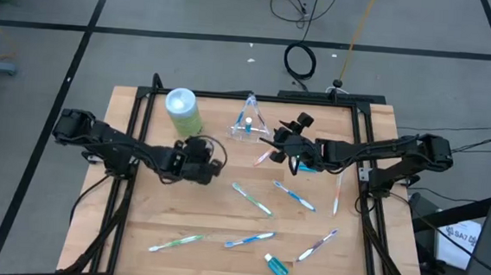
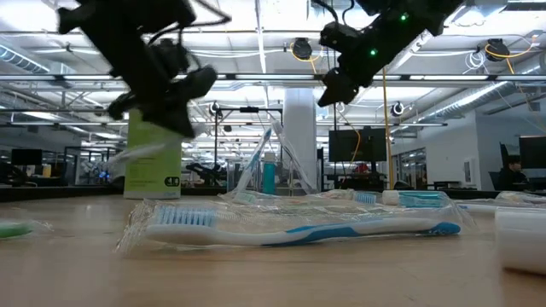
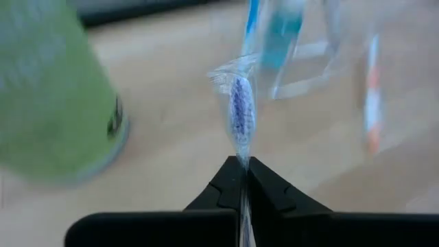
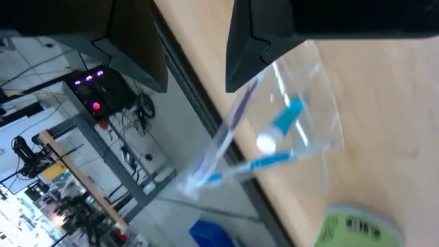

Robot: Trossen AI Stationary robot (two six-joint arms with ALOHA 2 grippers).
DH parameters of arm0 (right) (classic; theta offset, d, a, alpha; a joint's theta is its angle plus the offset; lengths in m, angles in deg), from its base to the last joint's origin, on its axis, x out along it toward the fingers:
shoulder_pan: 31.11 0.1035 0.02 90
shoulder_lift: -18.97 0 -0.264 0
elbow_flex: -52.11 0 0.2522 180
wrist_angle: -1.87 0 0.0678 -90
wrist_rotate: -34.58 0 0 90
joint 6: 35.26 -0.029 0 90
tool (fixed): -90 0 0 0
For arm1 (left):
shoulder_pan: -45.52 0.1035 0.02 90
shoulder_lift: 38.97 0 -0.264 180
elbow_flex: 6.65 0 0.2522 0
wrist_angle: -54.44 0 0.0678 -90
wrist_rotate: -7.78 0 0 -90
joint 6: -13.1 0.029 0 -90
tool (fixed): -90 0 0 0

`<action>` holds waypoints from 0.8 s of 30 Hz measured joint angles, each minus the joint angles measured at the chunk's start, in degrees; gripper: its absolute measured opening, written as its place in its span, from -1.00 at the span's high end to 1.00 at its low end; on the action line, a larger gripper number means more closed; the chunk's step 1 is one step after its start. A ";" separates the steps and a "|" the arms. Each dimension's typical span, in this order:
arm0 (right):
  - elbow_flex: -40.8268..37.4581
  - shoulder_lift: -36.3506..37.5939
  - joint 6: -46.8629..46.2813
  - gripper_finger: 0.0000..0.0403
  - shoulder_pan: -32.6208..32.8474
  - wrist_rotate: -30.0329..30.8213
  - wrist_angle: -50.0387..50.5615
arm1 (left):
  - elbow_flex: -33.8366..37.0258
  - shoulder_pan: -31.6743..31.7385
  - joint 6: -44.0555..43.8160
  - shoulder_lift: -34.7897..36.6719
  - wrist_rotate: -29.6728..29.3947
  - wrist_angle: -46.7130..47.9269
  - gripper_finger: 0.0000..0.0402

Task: Pick & Place toothbrushing station
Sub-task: Put the left violet toothbrush into the transparent organizer

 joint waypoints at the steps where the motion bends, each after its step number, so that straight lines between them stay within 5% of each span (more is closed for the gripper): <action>1: 0.00 0.17 -0.49 0.31 -0.02 -0.03 1.46 | -1.36 1.10 1.03 0.02 -0.68 -0.79 0.97; 6: 0.02 3.25 -5.09 0.31 -1.13 -8.55 8.88 | -6.16 6.60 13.04 0.02 -1.71 -3.55 0.98; 11: 0.02 7.34 -9.05 0.31 -3.15 -21.98 12.92 | -7.30 12.31 33.32 0.02 2.28 -20.34 0.98; 17: 0.04 9.05 -10.41 0.31 -4.18 -22.08 16.75 | -7.32 20.50 53.67 0.02 17.74 -43.77 0.97; 24: 0.02 9.09 -10.06 0.31 -4.58 -20.56 17.03 | -7.41 27.75 57.57 -3.73 22.08 -56.80 0.98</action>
